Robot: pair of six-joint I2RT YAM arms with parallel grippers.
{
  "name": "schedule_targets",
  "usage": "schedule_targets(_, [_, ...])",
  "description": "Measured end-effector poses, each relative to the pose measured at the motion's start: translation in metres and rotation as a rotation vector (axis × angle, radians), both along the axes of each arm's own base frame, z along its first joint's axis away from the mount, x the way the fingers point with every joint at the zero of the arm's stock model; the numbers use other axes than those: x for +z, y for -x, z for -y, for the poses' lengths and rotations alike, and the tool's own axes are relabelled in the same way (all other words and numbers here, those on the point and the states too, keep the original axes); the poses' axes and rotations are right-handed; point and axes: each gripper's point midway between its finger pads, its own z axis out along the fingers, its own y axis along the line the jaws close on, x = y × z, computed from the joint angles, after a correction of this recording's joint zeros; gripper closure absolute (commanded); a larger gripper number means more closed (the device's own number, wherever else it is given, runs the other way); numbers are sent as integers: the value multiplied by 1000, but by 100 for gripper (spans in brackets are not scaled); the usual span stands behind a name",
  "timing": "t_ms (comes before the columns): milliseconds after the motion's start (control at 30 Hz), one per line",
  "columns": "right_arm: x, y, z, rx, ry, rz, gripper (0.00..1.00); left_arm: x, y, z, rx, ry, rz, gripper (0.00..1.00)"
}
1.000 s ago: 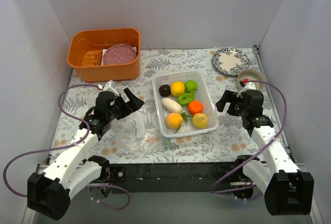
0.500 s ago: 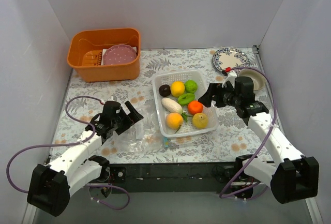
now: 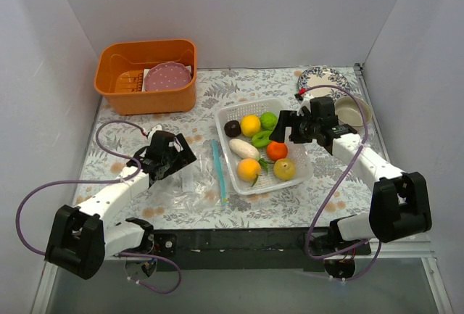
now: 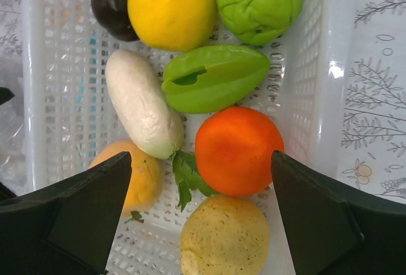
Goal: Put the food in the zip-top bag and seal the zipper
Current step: Adjust the bin at the center of the board.
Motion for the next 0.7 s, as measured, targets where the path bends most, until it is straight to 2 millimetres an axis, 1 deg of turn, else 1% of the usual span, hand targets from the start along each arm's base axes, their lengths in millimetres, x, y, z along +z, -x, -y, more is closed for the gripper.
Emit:
schedule_targets(100, [-2,-7,6,-47,28,1,2,11,-12,-1,-6,-29,36,2])
schedule_targets(167, [-4,-13,11,-81,54,2,2,15,-17,-4,-6,-55,43,2])
schedule_targets(333, [-7,-19,19,-123,90,6,2,21,-22,-8,-25,-101,55,2])
schedule_targets(433, [-5,-19,22,-133,98,12,2,31,-24,-9,-32,-114,67,2])
schedule_targets(500, [3,-18,22,-132,88,31,2,42,-28,-7,-35,-114,74,2])
schedule_targets(567, [18,-16,21,-132,70,68,2,58,-33,-1,-47,-111,101,2])
schedule_targets(600, [25,-15,21,-132,61,87,2,66,-34,5,-60,-110,116,2])
schedule_targets(633, [34,-14,22,-133,51,109,2,72,-34,13,-79,-107,130,4])
schedule_targets(700, [49,-13,22,-134,36,147,2,77,-29,29,-119,-97,137,10])
